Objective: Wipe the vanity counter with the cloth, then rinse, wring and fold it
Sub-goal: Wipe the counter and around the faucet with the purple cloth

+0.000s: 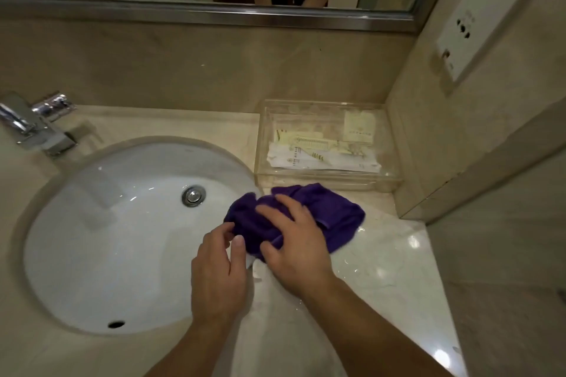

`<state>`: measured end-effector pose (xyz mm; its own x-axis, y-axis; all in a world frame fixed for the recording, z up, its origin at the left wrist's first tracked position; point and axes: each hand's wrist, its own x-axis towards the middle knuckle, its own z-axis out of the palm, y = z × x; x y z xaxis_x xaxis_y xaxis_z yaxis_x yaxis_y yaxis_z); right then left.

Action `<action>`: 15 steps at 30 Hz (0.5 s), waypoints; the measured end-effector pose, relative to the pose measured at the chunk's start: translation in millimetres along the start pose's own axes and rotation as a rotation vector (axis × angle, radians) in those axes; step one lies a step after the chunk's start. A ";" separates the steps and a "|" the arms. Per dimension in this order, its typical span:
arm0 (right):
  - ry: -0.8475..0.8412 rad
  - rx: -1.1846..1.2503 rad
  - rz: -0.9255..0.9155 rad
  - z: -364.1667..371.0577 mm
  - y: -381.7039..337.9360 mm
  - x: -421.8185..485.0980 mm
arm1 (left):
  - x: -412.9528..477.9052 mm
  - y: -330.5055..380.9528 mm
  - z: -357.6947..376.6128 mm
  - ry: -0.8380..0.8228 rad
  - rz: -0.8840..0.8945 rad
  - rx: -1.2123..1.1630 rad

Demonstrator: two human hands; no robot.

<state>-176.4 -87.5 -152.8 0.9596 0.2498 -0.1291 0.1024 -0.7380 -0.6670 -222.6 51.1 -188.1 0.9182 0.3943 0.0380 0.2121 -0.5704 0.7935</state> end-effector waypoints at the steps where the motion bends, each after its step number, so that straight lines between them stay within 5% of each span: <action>1: -0.009 0.028 -0.036 -0.5 -0.7 -2.2 | 0.1 -0.7 -0.6 -0.006 0.010 -0.004; 3: 0.039 0.112 -0.060 -13.5 1.6 -9.7 | -1.0 -1.1 -0.7 -0.020 0.021 0.010; 6: 0.342 0.258 -0.011 -53.6 18.8 -16.9 | -1.8 -2.3 1.3 -0.049 0.010 0.070; 8: 0.455 0.099 0.026 -80.1 41.3 -23.8 | -2.9 -2.5 2.8 -0.063 0.007 0.087; 11: 0.306 -0.247 0.264 -99.5 67.2 -35.8 | -3.2 -2.7 2.6 -0.079 0.011 0.102; 15: 0.290 -0.267 0.284 -78.4 71.2 -36.8 | -4.9 -3.6 2.9 -0.088 0.012 0.117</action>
<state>-184.0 -198.4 -138.0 0.9889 -0.1419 -0.0433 -0.1469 -0.8962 -0.4185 -226.8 49.1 -192.9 0.9456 0.3251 -0.0104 0.2336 -0.6566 0.7172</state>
